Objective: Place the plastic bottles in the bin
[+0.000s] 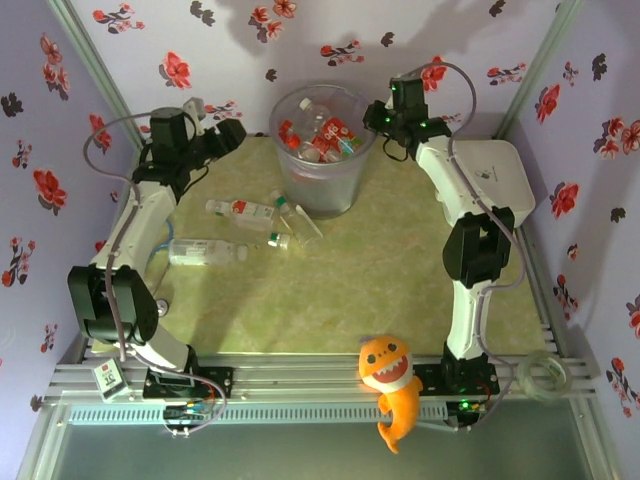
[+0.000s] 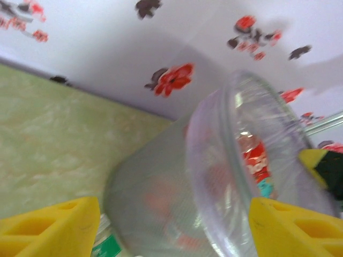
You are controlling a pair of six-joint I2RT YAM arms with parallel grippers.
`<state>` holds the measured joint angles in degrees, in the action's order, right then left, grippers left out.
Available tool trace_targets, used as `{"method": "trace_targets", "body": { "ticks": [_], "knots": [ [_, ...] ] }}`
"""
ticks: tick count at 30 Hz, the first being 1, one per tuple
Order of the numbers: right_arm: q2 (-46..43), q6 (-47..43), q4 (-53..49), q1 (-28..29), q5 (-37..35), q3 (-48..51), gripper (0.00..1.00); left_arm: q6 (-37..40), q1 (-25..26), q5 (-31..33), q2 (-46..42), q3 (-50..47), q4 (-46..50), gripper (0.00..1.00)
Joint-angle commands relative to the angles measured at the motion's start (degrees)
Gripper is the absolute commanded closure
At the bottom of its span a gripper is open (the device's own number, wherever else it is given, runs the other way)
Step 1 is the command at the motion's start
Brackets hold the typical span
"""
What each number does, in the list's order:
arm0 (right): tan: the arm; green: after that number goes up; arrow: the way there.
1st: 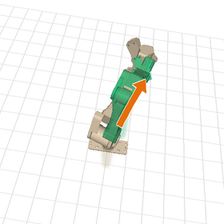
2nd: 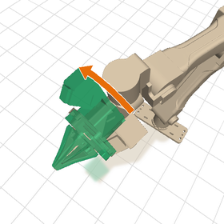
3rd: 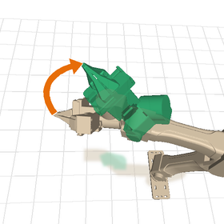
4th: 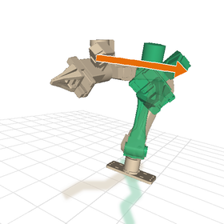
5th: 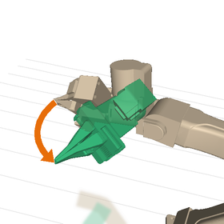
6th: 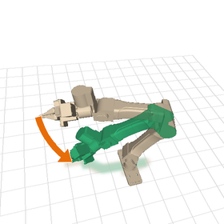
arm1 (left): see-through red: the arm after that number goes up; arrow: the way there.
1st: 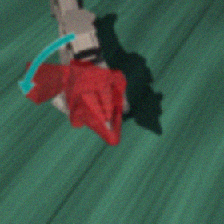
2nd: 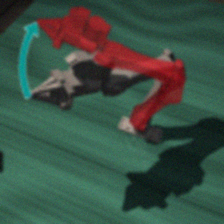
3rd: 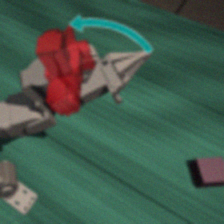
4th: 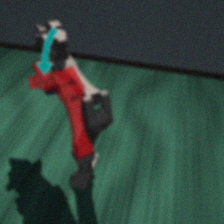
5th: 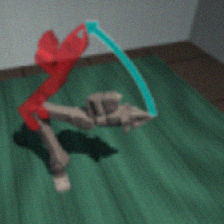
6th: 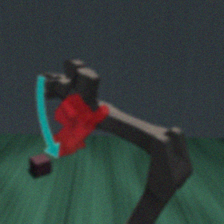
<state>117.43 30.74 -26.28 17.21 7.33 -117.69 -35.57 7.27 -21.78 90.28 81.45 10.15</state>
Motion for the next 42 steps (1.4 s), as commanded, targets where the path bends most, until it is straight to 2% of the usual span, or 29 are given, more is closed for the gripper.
{"method": "trace_targets", "body": {
  "ticks": [1,7,10,22,29,35,36,38,42],
  "knots": [
    [-1.4,0.5,-5.6,0.7,-2.6,-4.9,1.00,4.2,0.0,1.9,-1.4,-3.0,3.5,0.26],
    [-0.8,0.1,-15.7,0.7,-3.5,-13.0,1.00,7.3,-0.1,2.9,-2.5,-6.2,6.8,0.26],
    [-1.6,0.0,-19.2,-0.4,-2.0,-13.2,1.00,8.6,-0.1,3.8,-3.8,-8.1,8.1,0.25],
    [-16.0,0.4,-14.6,-4.6,5.1,10.2,1.00,13.9,-0.2,14.1,-9.9,-11.6,23.0,0.27],
    [-18.6,0.3,-16.2,-4.5,9.4,12.4,1.00,12.6,-0.2,18.3,-12.9,-15.0,28.4,0.26],
    [-18.0,0.8,-17.4,-3.1,10.5,12.2,1.00,5.8,-0.1,23.1,-15.9,-19.2,32.4,0.24],
    [-17.9,0.8,-17.5,-3.0,10.4,12.1,1.00,5.1,-0.2,23.8,-16.4,-20.0,32.8,0.21],
    [-17.7,0.5,-17.7,-2.9,10.1,11.9,0.95,2.6,-0.2,27.5,-16.7,-21.0,34.8,0.18],
    [-17.5,0.0,-17.7,-2.7,10.3,12.3,0.77,-1.8,-0.8,31.8,-15.7,-23.5,36.0,0.12]
  ]
}}
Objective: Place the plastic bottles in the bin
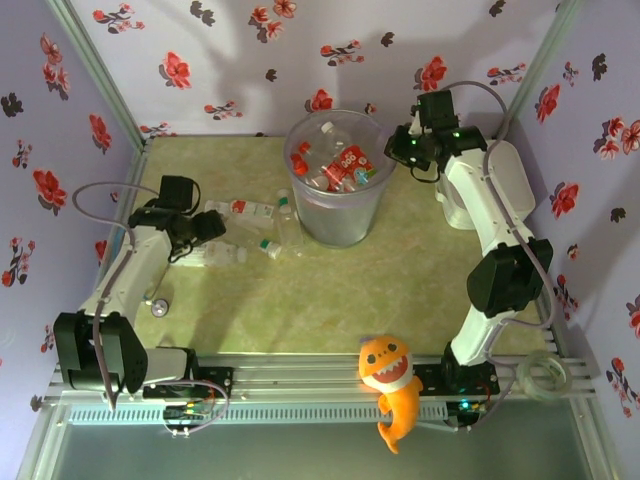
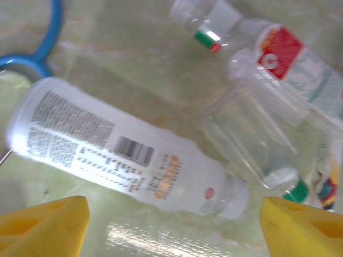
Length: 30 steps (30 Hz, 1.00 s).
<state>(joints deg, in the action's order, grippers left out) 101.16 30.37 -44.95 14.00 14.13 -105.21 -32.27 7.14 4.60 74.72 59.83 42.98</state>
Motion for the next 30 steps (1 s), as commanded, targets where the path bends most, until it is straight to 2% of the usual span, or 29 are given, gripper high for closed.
{"method": "trace_targets", "body": {
  "ticks": [1,5,12,20,26,30],
  "knots": [
    [-1.1,0.2,1.0,0.6,3.7,0.0,0.74,-6.6,-1.1,5.2,0.1,-3.1,2.3,0.11],
    [-1.1,-0.3,1.2,0.6,3.8,0.5,0.62,-13.1,-3.0,4.0,0.7,-6.5,-2.3,0.06],
    [-1.5,-0.4,1.7,0.6,3.6,1.7,0.52,-26.3,-4.6,2.3,2.7,-10.7,-8.7,0.09],
    [-1.3,-0.7,2.1,0.7,3.9,2.5,0.52,-38.6,-6.1,2.9,2.5,-16.5,-18.0,0.13],
    [-0.7,-1.0,1.7,0.7,4.0,2.6,0.52,-42.5,-6.3,3.0,6.6,-17.2,-22.2,0.13],
    [-0.7,-1.0,1.8,0.6,4.0,2.8,0.52,-44.4,-6.3,2.9,9.1,-18.2,-25.3,0.16]
  ]
}}
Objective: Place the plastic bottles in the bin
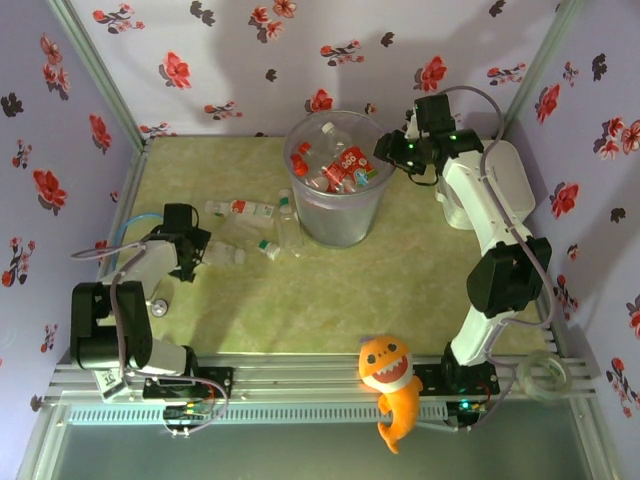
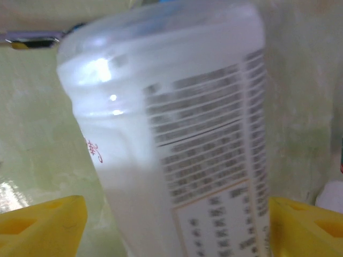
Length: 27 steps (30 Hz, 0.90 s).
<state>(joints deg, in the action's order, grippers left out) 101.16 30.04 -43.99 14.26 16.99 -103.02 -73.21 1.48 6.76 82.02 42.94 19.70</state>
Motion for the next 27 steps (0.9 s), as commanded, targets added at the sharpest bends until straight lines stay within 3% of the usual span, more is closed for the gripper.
{"method": "trace_targets", "body": {
  "ticks": [1,15,21,27],
  "knots": [
    [-0.7,-0.6,0.9,0.3,1.3,0.6,0.52,-3.7,-0.7,0.7,2.4,-1.5,-2.6,0.19],
    [-1.3,0.0,1.4,0.5,1.2,0.3,0.55,-2.1,-0.6,1.8,0.5,-3.0,-2.7,0.50],
    [-1.2,-0.7,0.0,0.5,1.4,-0.8,0.58,-0.6,-0.4,1.7,-3.2,-3.4,-1.0,0.54],
    [-1.9,-0.8,0.0,0.5,0.8,-1.1,0.56,2.7,0.8,3.2,-12.3,0.1,5.0,0.57]
  ]
}}
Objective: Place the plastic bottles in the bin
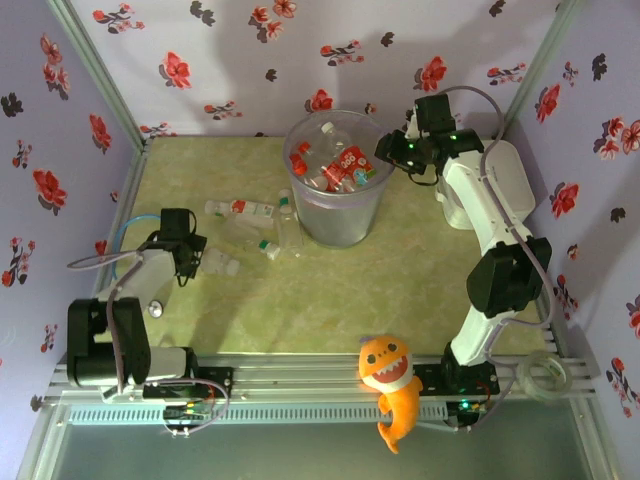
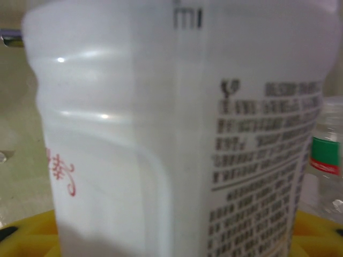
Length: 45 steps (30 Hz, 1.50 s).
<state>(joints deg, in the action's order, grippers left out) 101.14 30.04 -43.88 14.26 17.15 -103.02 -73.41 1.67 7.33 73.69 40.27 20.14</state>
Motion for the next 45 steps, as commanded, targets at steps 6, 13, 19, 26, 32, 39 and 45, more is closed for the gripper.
{"method": "trace_targets", "body": {
  "ticks": [6,13,19,26,32,39,45],
  "knots": [
    [-2.2,-0.3,1.1,0.5,0.7,-0.3,0.56,10.2,2.4,4.8,-11.5,12.0,8.4,0.70],
    [-2.3,0.1,2.6,0.5,0.5,0.8,0.55,26.0,9.0,4.8,-5.1,33.3,4.7,0.93],
    [-2.0,0.0,3.3,0.5,0.5,1.4,0.55,34.1,15.2,2.9,2.2,46.1,-5.5,1.00],
    [-2.2,0.3,3.8,0.8,0.4,1.9,0.55,42.4,25.8,2.6,17.5,66.7,-3.5,1.00],
    [-2.3,0.4,4.1,0.9,0.5,2.2,0.55,49.9,30.7,4.2,30.7,80.9,-2.2,1.00],
    [-2.4,0.1,4.4,0.9,0.9,2.4,0.55,65.5,34.3,7.9,40.3,87.6,-3.6,1.00],
    [-2.4,-0.2,4.6,0.9,0.9,2.6,0.55,70.4,35.1,7.8,40.6,82.0,-9.2,1.00]
  ]
}}
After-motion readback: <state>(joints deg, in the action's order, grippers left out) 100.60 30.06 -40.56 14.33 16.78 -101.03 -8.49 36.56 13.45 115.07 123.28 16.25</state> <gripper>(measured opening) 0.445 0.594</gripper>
